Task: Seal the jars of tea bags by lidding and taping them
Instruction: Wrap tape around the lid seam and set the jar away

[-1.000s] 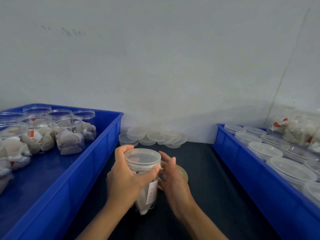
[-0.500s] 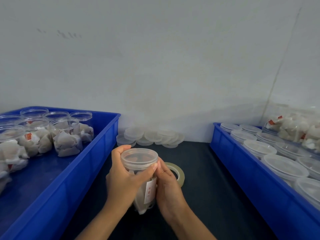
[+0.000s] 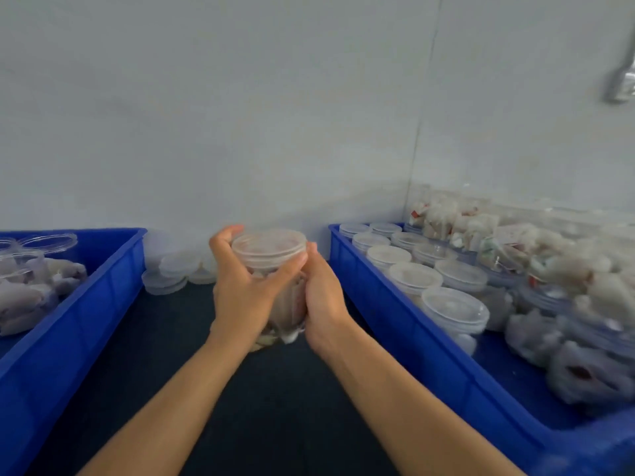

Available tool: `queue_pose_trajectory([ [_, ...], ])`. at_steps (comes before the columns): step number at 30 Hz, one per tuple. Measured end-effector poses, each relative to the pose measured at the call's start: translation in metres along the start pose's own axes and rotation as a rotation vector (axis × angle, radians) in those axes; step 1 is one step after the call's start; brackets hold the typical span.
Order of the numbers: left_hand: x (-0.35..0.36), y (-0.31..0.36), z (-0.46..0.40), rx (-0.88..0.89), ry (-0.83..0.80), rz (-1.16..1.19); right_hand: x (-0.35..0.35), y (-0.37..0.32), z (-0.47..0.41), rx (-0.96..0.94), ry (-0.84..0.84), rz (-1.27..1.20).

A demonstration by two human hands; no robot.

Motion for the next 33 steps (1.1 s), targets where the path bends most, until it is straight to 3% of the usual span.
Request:
queue_pose_trajectory([
  [6, 0.067, 0.078, 0.01, 0.053, -0.315, 0.264, -0.061, -0.089, 0.034, -0.15, 0.125, 0.042],
  [12, 0.148, 0.115, 0.029, 0.014, -0.639, 0.302, -0.136, -0.159, 0.062, -0.223, 0.28, 0.172],
  [21, 0.241, 0.103, 0.06, 0.172, -0.666, -0.277, -0.238, -0.155, 0.066, -0.229, 0.502, 0.288],
  [29, 0.277, 0.076, 0.074, 0.31, -0.688, -0.605, -0.274, -0.124, 0.049, -0.054, 0.648, 0.315],
  [33, 0.289, 0.061, 0.076, 0.346, -0.747, -0.763, -0.284, -0.113, 0.045, 0.201, 0.589, 0.371],
])
Point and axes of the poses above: each hand's wrist, its own z-axis away from the middle knuckle, its own x-axis out of the palm, y = z × x, the point moved 5 cm from there along -z, towards the middle knuckle, and after that the axes turned 4 degrees about -z, right-handed, at the moved point
